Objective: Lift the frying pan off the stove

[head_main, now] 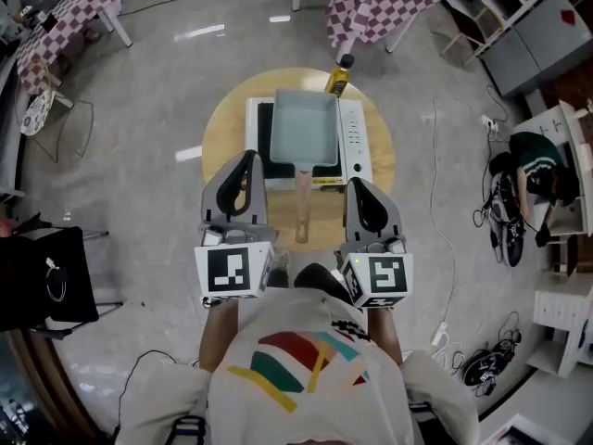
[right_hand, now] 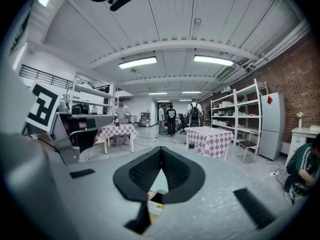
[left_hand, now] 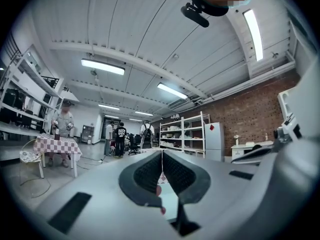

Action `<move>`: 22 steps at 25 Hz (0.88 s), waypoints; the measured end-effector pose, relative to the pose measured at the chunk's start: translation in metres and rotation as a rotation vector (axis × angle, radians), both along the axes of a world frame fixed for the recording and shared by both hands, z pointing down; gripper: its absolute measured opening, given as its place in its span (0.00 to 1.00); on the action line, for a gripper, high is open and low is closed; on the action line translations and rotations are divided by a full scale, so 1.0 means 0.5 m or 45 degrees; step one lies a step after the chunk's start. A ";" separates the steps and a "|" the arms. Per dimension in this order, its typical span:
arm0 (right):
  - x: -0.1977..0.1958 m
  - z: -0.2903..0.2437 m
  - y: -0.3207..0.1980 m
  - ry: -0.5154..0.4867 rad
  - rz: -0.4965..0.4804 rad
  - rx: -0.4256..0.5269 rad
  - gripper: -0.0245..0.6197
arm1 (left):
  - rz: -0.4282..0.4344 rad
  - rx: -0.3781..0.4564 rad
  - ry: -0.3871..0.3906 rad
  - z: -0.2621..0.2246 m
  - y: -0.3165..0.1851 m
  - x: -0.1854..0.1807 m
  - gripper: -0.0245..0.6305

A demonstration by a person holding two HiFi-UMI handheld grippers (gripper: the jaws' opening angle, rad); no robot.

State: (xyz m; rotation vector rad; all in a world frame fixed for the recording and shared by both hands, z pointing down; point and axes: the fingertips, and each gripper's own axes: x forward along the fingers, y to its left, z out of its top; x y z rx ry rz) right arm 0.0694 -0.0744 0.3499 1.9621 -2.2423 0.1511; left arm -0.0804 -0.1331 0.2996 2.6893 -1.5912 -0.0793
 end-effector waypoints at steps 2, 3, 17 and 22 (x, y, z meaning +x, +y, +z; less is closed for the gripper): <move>0.002 0.006 -0.018 -0.006 0.000 -0.008 0.02 | -0.003 0.012 -0.001 0.000 -0.022 0.005 0.05; 0.005 0.007 -0.026 -0.008 0.000 -0.010 0.02 | 0.001 0.011 -0.005 0.002 -0.030 0.011 0.05; 0.078 -0.004 -0.104 -0.126 -0.119 -0.027 0.02 | -0.066 0.039 -0.052 -0.019 -0.081 0.071 0.05; 0.053 0.059 -0.107 -0.416 -0.305 -0.232 0.13 | -0.084 0.053 -0.064 -0.014 -0.083 0.067 0.05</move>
